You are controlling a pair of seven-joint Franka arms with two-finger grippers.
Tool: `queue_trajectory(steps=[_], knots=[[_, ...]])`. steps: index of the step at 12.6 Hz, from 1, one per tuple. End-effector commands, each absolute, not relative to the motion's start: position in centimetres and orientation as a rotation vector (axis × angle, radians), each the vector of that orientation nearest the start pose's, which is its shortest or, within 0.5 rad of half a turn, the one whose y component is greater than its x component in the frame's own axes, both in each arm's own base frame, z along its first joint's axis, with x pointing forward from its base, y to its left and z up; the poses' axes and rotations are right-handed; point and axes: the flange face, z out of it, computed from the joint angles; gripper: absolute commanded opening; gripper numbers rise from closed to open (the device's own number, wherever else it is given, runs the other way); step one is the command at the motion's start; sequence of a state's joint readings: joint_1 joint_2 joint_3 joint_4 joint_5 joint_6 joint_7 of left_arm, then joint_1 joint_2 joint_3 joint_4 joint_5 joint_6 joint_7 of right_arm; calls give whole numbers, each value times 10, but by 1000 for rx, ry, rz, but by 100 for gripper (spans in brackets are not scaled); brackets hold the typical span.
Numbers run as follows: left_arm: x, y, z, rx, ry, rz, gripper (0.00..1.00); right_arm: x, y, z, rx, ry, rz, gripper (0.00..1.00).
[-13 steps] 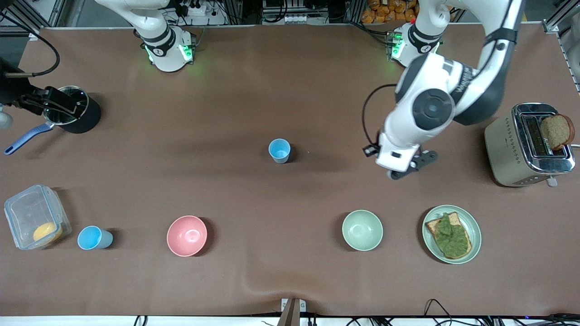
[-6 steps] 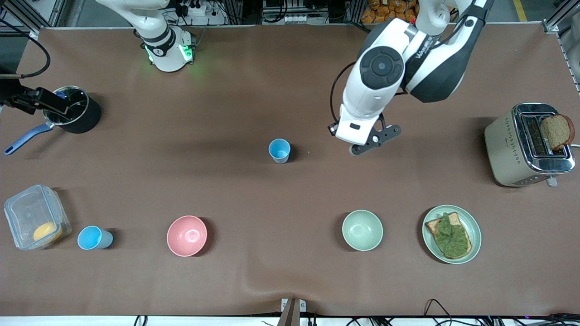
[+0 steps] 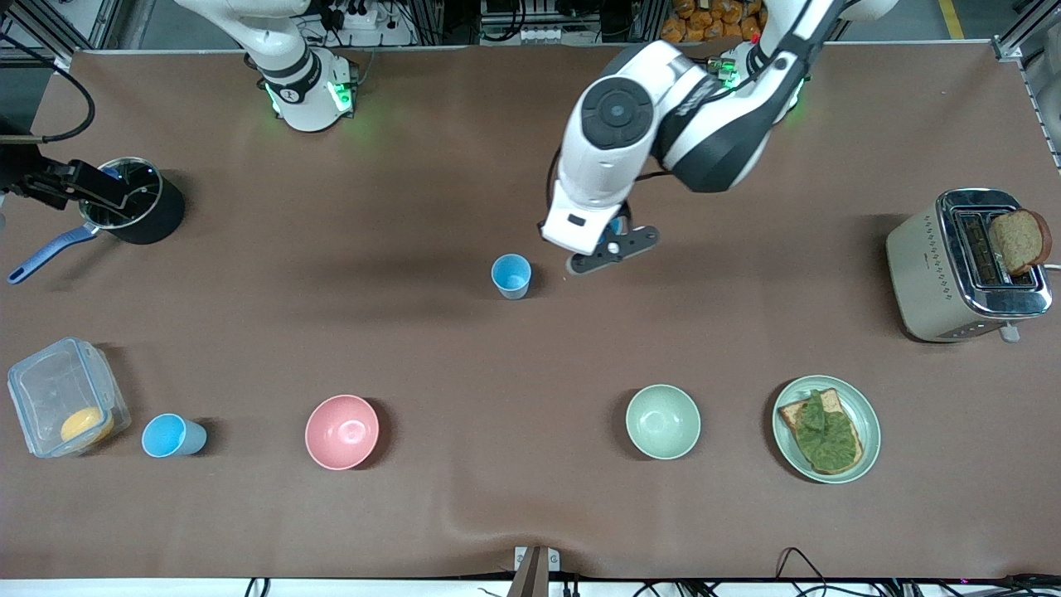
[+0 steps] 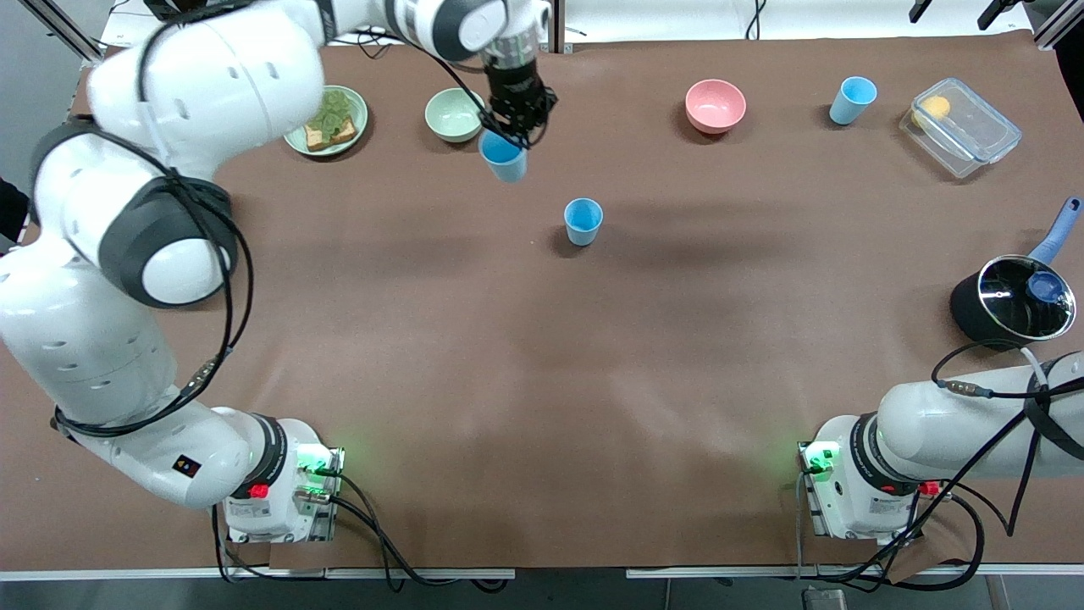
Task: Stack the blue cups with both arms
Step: 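Lower the held cup into the placed cup and open the left gripper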
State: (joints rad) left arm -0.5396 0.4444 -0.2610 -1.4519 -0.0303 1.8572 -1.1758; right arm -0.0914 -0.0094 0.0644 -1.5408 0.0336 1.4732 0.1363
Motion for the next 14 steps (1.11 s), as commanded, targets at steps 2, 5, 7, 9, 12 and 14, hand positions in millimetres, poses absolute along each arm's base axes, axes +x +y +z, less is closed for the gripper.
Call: queue_trajectory(steps=[2,5,7,9,12,14], knots=[[483,-511,417,-3164,-678,207,0,539,-10,637,-3094,262,94,100],[477,-535,396,-3220,-671,176,0,540,-12,635,-3093,267,94,100],[484,-541,387,-3254,-687,154,0,541,-14,632,-3094,274,105,100],[485,-553,370,-3281,-707,143,0,542,-12,633,-3094,267,101,100],[477,-567,348,-3268,-722,136,0,542,-13,633,-3094,270,101,100],[471,-571,344,-3261,-723,145,0,541,-10,631,-3095,263,110,100]])
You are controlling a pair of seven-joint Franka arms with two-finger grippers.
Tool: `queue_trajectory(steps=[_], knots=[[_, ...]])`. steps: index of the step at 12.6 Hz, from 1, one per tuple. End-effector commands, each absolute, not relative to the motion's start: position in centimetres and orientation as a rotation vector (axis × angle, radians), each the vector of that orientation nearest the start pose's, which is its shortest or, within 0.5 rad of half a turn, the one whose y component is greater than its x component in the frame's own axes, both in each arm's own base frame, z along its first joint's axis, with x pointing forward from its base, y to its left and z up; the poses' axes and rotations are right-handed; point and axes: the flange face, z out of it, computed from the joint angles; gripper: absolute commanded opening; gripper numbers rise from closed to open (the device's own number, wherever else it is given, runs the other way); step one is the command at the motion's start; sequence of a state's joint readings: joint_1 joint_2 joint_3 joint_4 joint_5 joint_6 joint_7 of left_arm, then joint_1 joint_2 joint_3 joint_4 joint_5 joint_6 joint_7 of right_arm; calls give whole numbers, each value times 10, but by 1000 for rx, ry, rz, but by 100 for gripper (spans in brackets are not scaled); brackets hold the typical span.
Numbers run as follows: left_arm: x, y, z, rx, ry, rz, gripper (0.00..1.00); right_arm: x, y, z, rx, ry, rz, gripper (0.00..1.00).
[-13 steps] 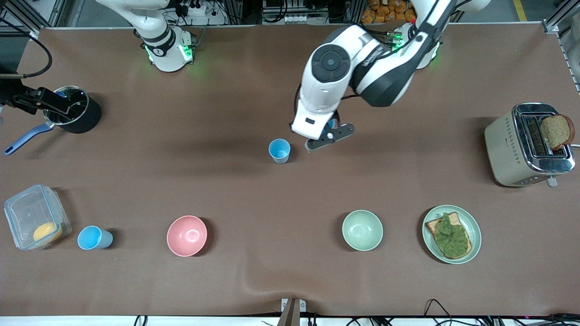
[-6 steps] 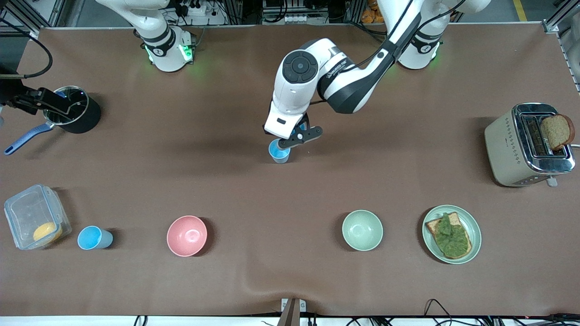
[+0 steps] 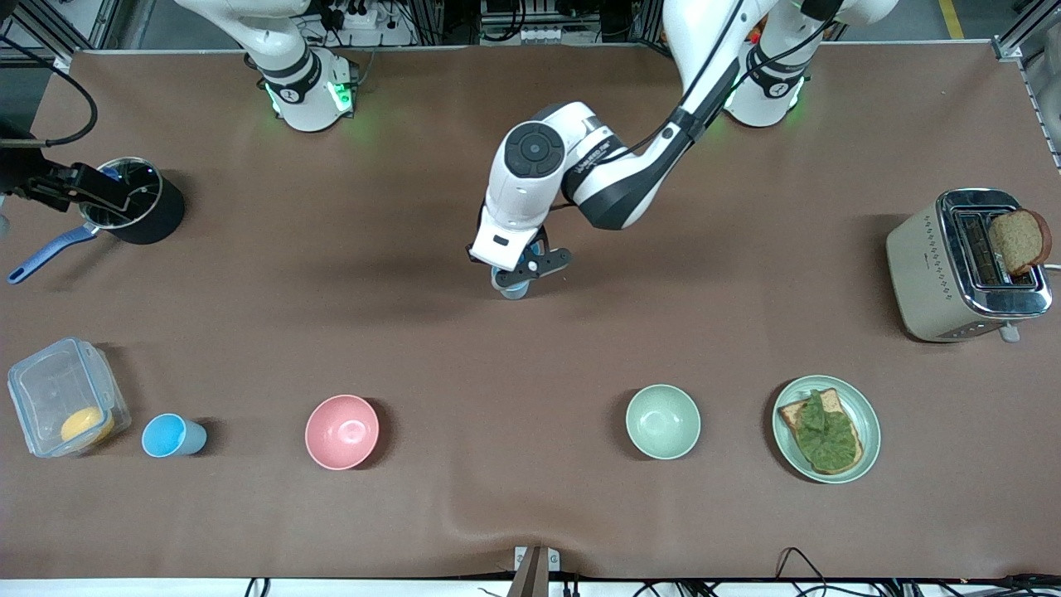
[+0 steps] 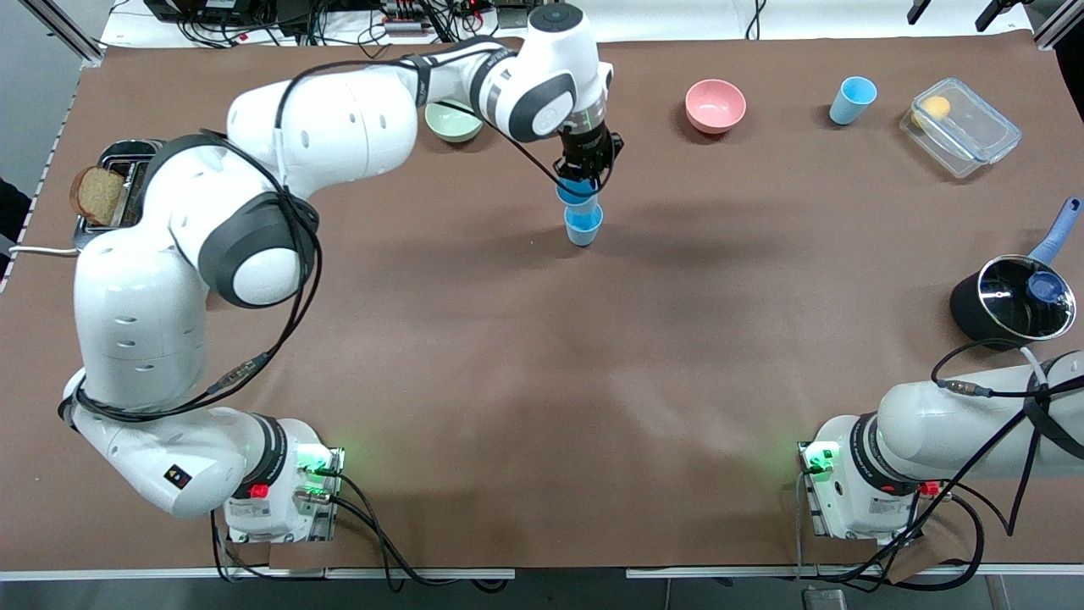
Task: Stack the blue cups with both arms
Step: 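Lower the held cup into the placed cup and open the left gripper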
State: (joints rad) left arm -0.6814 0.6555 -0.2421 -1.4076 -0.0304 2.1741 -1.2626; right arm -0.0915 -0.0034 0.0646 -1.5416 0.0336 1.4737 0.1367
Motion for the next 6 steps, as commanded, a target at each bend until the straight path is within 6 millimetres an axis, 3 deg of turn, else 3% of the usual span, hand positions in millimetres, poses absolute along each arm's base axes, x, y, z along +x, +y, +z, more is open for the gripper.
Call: queue_trajectory(steps=[1,6], knots=[[471,-571,342,-3258,-722,147,0,541,-10,631,-3095,263,111,100],[467,-573,330,-3242,-711,163,0,541,-10,631,-3095,263,113,100]])
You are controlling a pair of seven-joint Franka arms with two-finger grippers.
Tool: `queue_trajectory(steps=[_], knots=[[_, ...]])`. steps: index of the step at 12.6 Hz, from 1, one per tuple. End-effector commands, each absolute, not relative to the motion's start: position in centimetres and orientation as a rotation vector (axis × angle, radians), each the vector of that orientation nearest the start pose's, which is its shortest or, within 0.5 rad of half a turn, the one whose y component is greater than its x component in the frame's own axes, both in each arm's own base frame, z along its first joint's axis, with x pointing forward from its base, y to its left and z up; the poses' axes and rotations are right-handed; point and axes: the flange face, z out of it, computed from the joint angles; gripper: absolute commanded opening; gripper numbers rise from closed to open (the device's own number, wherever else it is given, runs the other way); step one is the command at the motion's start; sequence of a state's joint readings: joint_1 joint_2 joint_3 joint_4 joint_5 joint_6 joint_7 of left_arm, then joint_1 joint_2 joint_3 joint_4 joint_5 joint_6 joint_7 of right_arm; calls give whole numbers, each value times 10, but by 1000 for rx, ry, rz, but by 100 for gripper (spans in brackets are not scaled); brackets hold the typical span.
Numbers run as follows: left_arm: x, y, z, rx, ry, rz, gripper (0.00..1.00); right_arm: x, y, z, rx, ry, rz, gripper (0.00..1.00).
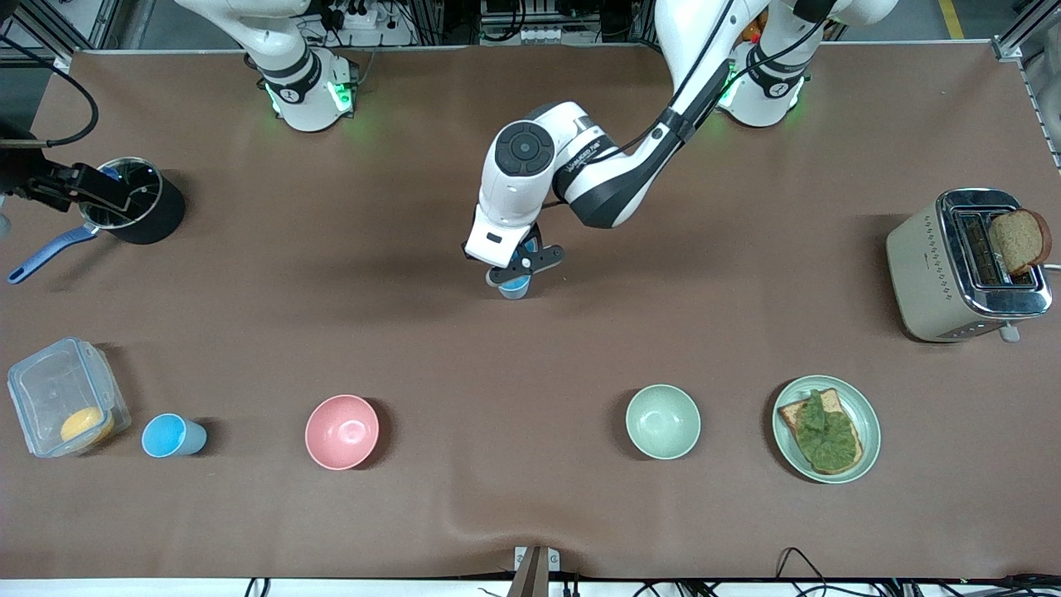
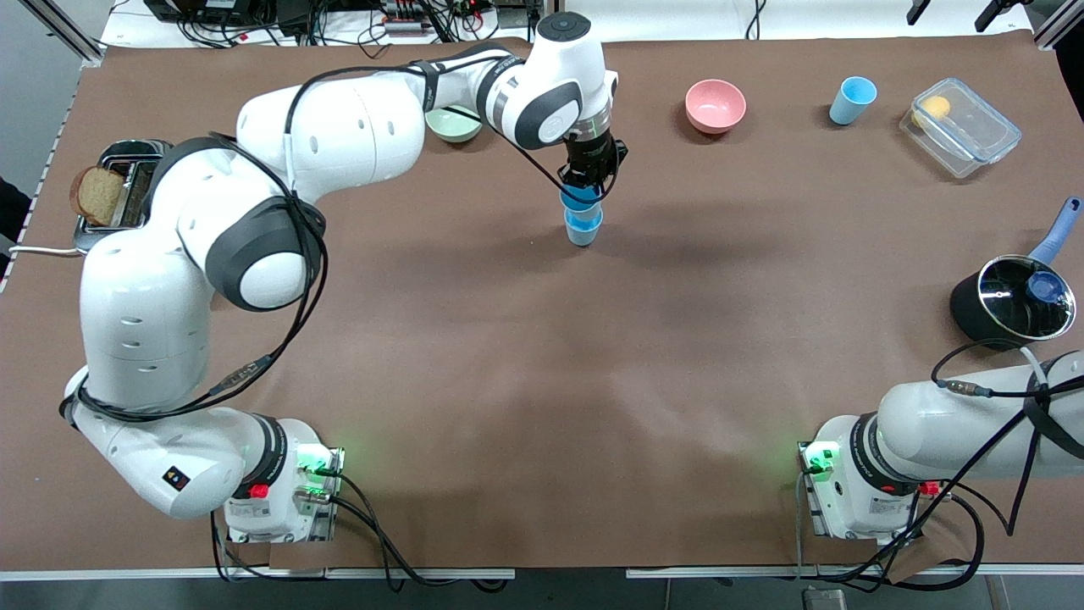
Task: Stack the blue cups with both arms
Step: 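Lower the held cup into the placed cup and open the left gripper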
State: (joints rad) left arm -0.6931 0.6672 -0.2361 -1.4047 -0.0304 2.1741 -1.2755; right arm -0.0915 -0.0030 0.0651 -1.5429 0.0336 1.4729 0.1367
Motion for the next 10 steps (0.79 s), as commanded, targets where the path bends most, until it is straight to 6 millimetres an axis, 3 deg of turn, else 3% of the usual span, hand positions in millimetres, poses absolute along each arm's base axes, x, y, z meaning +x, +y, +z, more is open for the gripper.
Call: queue_trajectory(steps=[1,10], knots=[[468,-572,329,-3240,-713,165,0,541,-11,630,-3093,265,115,100],[470,-570,315,-3224,-710,174,0,541,-13,631,-3093,265,113,100]])
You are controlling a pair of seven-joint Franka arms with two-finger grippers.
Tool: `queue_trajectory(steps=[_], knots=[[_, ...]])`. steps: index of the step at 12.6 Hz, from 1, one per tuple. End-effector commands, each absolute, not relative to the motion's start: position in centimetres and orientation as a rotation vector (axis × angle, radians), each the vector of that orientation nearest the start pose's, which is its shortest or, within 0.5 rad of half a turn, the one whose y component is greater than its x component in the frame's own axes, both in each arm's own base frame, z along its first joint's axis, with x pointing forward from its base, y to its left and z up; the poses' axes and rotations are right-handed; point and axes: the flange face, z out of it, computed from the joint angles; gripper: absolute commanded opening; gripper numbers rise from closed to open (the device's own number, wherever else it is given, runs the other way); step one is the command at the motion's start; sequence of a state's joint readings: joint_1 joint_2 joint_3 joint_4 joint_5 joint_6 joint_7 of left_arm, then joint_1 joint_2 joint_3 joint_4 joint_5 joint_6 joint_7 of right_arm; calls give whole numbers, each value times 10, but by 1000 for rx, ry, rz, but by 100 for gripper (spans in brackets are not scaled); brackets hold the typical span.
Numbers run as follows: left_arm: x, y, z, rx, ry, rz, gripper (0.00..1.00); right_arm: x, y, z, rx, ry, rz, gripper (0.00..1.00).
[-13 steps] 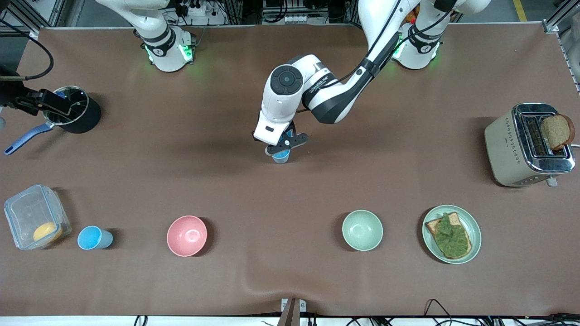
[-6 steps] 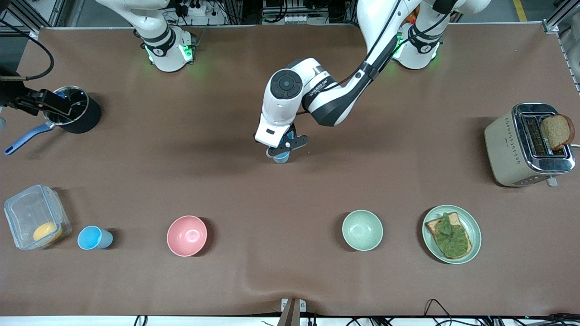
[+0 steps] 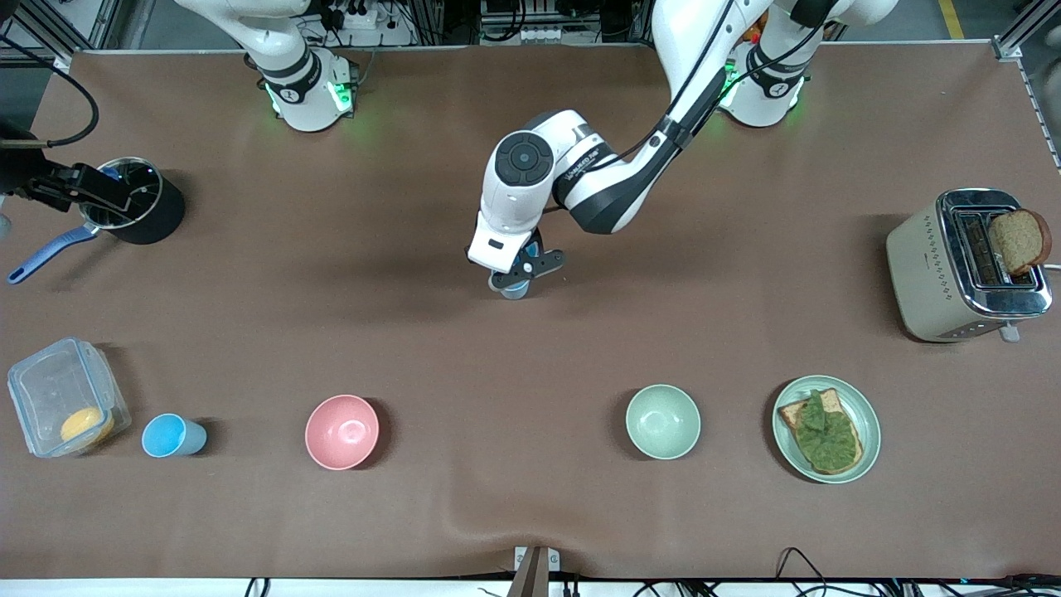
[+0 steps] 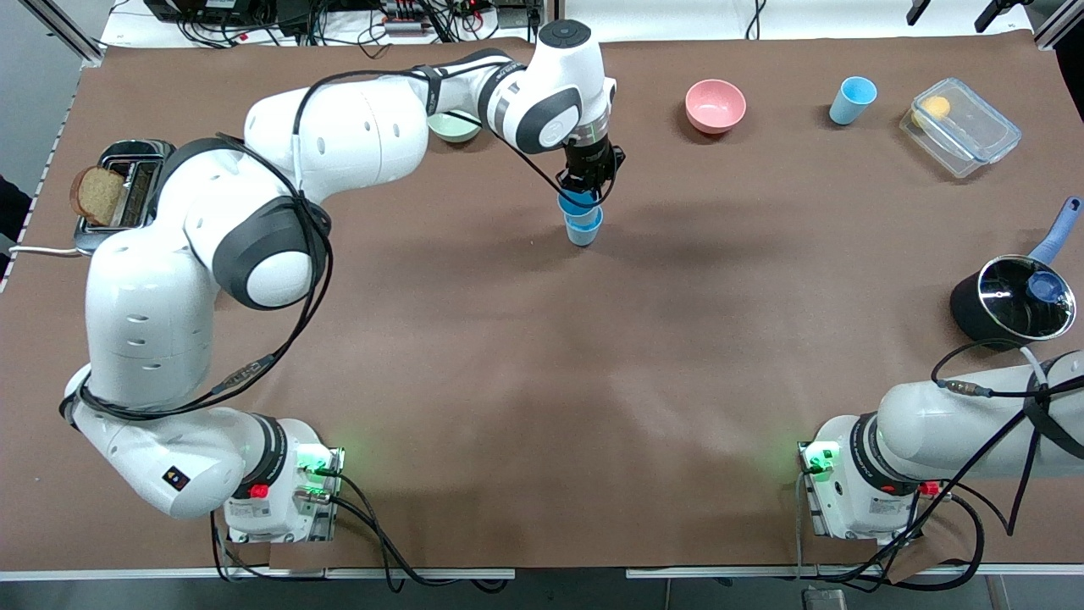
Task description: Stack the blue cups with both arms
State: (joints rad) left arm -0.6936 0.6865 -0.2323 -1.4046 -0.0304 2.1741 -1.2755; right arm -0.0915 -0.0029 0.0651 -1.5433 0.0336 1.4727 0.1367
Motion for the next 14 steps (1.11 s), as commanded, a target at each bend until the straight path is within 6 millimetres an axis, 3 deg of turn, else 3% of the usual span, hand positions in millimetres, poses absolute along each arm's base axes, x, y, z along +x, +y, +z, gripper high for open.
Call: queue_trajectory(steps=[1,5,9,12,14], knots=[[470,-570,314,-3222,-713,175,0,541,-13,631,-3095,265,110,100],[471,-569,311,-3219,-717,181,3,541,-13,632,-3093,262,110,100],[472,-569,313,-3221,-720,179,33,541,-14,632,-3093,260,110,100],[473,-569,315,-3224,-729,179,38,540,-14,632,-3095,260,110,100],[483,-562,336,-3244,-749,142,43,540,-14,632,-3095,260,110,100]])
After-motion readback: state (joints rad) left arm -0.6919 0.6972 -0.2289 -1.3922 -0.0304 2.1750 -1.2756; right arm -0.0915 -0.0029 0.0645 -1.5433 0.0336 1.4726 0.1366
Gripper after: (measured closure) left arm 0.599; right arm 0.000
